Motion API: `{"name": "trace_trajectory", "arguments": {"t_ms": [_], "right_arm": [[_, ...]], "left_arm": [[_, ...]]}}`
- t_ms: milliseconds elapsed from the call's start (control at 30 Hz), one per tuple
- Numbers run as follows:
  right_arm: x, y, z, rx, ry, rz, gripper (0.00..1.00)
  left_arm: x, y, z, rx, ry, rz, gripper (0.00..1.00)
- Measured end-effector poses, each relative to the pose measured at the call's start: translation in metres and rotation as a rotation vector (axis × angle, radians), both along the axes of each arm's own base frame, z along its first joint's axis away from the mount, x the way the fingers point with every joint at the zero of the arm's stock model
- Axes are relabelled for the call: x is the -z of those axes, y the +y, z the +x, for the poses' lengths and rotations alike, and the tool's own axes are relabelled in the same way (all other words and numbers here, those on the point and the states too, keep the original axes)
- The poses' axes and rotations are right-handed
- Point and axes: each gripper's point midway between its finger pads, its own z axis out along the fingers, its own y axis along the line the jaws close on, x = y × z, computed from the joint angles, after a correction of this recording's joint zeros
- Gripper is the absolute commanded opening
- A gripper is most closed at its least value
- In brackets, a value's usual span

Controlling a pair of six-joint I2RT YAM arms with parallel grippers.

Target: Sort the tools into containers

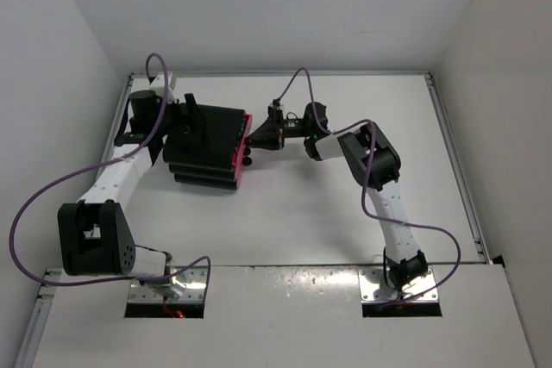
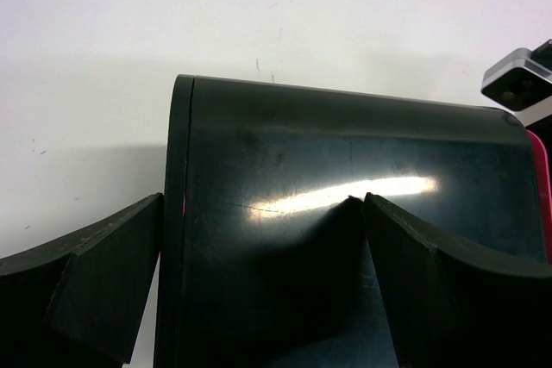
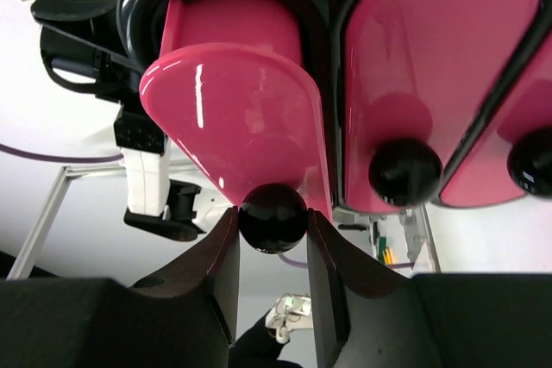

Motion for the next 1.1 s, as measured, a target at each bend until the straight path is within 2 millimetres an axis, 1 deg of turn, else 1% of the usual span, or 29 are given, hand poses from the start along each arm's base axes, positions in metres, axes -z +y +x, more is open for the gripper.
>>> {"name": "trace_trajectory", "arguments": {"t_ms": [33, 100, 200, 367, 400, 467, 500, 533, 600, 700, 733, 767, 900, 1067, 1100], "right_arm": [[0.001, 0.003, 0.001, -0.001, -0.001, 0.003, 0.12], [0.000, 0.008, 0.002, -0.002, -0.007, 0.007, 0.13], [0.000, 0.015, 0.003, -0.005, -0.016, 0.014, 0.19], [-0.001, 0.020, 0.003, -0.004, -0.024, 0.019, 0.23], [-0.001, 0.021, 0.003, -0.009, -0.027, 0.020, 0.29], [0.000, 0.021, 0.003, -0.018, -0.031, 0.020, 0.34], [0.000, 0.021, 0.003, -0.023, -0.035, 0.021, 0.40], [-0.001, 0.021, 0.003, -0.026, -0.040, 0.022, 0.42], [-0.003, 0.025, 0.000, -0.034, -0.060, 0.029, 0.50], [-0.006, 0.033, -0.013, -0.079, -0.094, 0.038, 0.52], [-0.007, 0.033, -0.016, -0.092, -0.099, 0.038, 0.54], [-0.007, 0.033, -0.016, -0.095, -0.104, 0.038, 0.58], [-0.016, 0.030, -0.017, -0.090, -0.145, 0.047, 0.59], [-0.017, 0.020, -0.018, -0.069, -0.147, 0.033, 0.62], [-0.016, 0.017, -0.019, -0.065, -0.142, 0.027, 0.74]], "left_arm": [[0.000, 0.000, 0.000, 0.000, 0.000, 0.000, 1.00], [0.000, 0.000, 0.000, 0.000, -0.001, 0.000, 1.00], [0.001, 0.000, 0.000, 0.000, 0.000, 0.000, 1.00], [0.000, -0.002, 0.001, 0.002, -0.004, 0.001, 1.00], [0.000, -0.001, 0.001, 0.002, -0.004, 0.001, 1.00], [0.000, -0.001, 0.001, 0.001, -0.005, 0.001, 1.00], [0.000, -0.001, 0.001, 0.001, -0.005, 0.001, 1.00], [0.000, -0.001, 0.001, 0.000, -0.006, 0.001, 1.00], [0.000, -0.001, 0.001, -0.003, -0.008, 0.002, 1.00], [0.000, -0.001, 0.001, -0.005, -0.014, 0.000, 1.00], [0.000, -0.001, 0.001, -0.006, -0.015, 0.000, 1.00], [0.000, -0.001, 0.001, -0.006, -0.017, 0.000, 1.00], [0.000, -0.001, 0.001, -0.008, -0.018, 0.000, 1.00], [-0.001, -0.001, 0.001, -0.012, -0.024, 0.003, 1.00], [-0.001, -0.001, 0.001, -0.012, -0.024, 0.003, 1.00]]}}
